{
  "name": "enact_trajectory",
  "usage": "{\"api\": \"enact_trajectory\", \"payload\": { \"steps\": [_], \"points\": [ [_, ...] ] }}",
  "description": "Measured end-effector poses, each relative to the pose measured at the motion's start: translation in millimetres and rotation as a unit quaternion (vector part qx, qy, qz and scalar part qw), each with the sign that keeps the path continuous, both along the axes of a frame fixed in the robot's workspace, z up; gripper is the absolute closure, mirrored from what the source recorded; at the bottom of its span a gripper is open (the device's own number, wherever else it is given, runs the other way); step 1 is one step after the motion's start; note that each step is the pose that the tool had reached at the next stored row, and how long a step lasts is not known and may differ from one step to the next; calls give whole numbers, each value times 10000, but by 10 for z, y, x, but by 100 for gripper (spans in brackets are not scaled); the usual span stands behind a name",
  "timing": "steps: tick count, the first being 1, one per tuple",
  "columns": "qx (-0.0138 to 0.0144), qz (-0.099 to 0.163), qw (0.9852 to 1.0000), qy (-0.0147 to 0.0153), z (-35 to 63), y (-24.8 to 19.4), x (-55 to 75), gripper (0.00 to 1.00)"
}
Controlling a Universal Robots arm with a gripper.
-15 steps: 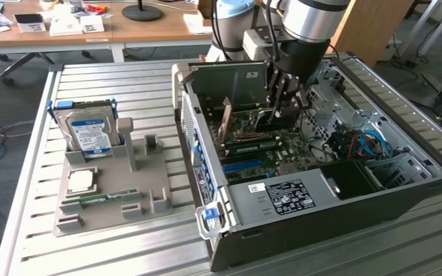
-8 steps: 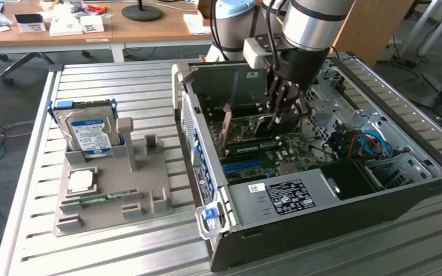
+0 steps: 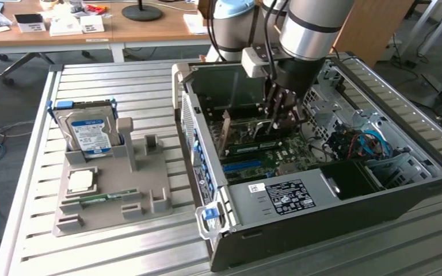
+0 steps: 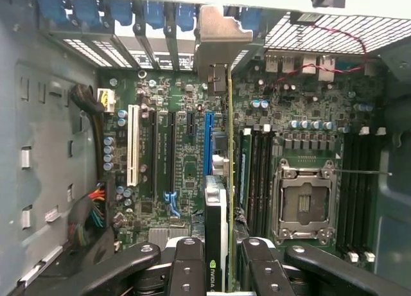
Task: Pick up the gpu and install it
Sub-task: 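Insert the gpu into the slot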
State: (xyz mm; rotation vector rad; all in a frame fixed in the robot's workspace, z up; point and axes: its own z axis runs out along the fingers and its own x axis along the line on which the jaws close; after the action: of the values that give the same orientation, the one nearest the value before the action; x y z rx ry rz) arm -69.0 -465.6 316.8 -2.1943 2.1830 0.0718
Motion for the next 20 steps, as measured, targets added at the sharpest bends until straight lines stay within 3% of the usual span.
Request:
{"api": "enact_trajectory", "payload": {
  "steps": [20],
  "points": [
    [0, 0, 10000, 1, -246, 0, -7, 73]
  ]
}}
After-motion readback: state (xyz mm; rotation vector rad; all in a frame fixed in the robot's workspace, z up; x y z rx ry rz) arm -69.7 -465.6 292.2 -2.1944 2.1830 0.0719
